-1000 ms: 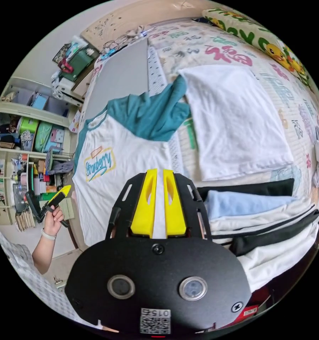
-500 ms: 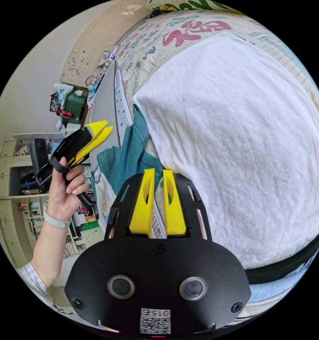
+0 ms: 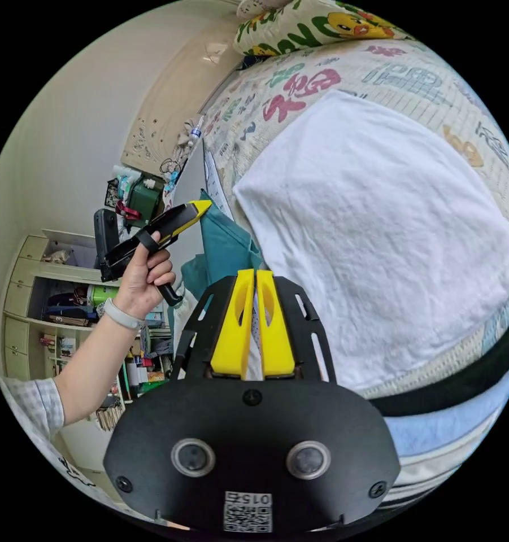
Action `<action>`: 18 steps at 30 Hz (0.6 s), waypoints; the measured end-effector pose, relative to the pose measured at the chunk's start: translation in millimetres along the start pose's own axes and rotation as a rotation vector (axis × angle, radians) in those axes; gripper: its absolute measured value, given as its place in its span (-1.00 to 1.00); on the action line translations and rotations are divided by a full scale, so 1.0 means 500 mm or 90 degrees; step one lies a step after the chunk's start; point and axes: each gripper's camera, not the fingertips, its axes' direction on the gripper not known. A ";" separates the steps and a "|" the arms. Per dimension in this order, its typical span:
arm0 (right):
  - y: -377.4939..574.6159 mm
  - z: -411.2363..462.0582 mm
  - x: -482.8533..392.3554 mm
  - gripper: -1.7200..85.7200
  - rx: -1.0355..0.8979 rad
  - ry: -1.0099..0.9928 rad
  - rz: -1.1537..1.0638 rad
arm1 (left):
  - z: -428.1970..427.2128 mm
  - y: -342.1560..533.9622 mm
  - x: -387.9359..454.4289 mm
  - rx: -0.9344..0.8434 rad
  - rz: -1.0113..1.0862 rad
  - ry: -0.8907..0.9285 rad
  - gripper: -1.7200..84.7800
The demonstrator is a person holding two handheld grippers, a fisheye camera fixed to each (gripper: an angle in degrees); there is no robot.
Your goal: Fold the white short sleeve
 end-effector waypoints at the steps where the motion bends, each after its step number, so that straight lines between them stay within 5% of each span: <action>1: 0.013 -0.022 0.007 -0.96 0.020 0.004 -0.001 | -0.021 0.005 0.015 0.021 0.020 0.007 -0.96; 12: 0.077 -0.003 0.145 -0.92 0.025 0.188 0.051 | 0.156 0.101 0.120 -0.016 0.031 -0.018 -0.87; 18: 0.093 -0.002 0.170 -0.82 -0.055 0.137 -0.071 | 0.019 0.301 0.148 0.140 -0.077 0.040 -0.71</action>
